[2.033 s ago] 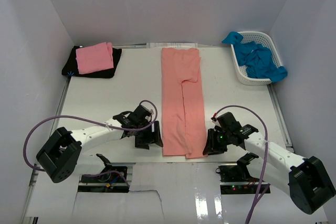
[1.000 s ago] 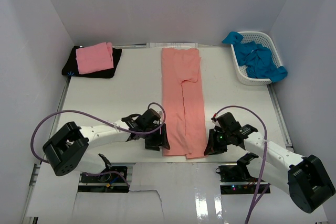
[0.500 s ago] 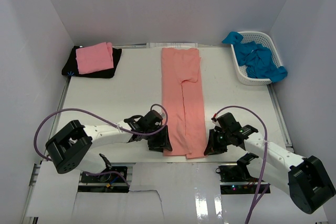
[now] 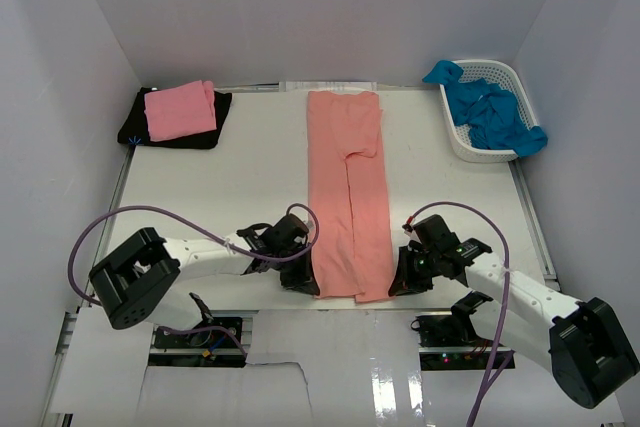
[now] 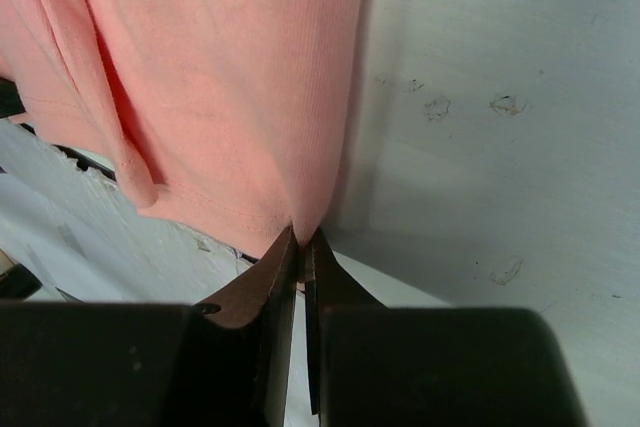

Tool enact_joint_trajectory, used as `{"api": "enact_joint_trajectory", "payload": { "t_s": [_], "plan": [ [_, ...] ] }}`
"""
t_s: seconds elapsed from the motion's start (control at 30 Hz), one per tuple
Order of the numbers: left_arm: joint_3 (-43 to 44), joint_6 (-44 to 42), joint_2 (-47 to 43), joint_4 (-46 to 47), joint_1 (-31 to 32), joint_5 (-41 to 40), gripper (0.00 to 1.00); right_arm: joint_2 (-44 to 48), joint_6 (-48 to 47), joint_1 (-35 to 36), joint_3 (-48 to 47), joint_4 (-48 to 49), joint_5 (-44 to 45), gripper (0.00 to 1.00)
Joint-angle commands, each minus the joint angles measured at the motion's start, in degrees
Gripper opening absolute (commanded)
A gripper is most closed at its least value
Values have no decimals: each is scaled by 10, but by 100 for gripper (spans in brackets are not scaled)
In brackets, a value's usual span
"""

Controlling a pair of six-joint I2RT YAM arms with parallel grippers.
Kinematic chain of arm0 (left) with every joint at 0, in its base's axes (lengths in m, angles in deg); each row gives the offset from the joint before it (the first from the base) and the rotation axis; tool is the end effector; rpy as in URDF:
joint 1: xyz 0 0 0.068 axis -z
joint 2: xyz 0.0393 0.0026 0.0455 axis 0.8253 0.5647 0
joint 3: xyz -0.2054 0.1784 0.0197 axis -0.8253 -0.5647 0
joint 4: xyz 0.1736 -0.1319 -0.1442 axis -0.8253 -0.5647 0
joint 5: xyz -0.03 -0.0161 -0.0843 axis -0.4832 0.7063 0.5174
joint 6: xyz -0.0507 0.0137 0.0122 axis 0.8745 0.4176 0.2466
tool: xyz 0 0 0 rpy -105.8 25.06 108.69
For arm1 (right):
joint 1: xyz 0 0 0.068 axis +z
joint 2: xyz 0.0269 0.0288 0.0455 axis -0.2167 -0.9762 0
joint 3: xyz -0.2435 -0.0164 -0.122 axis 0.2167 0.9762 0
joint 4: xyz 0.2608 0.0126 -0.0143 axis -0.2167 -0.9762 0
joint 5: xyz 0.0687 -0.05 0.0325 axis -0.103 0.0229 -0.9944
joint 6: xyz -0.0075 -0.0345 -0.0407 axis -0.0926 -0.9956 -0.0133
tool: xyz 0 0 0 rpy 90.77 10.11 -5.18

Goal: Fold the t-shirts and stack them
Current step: Grab the bottom of the folded rectangular tshirt with both arms

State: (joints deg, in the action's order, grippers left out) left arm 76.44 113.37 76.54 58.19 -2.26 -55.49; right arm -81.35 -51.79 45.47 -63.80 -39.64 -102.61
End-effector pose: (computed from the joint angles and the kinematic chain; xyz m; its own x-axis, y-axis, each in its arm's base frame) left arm 0.1306 -0.1938 0.1333 -0.9988 0.0329 -0.0353 0.0466 0.8485 -0.5271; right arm 0.1180 0.0909 0.1411 -0.9792 -0.0062 -0.2027 -0.1097 0.8570 0.5036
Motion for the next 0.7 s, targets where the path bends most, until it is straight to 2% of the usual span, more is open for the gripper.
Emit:
{"api": "enact_joint_trajectory", "payload": {
  "t_s": [0.0,0.37,0.67],
  "plan": [
    [-13,-19,31,-29,3,-25,0,12,-4,-2,1,-14,-3,9],
    [-23,-21,-40,-84,3,-30,0,33,-20,-1,-51,-80,-7,8],
    [-23,-14,-46,-82,3,-26,0,26,-21,-1,-32,-59,-28,8]
  ]
}}
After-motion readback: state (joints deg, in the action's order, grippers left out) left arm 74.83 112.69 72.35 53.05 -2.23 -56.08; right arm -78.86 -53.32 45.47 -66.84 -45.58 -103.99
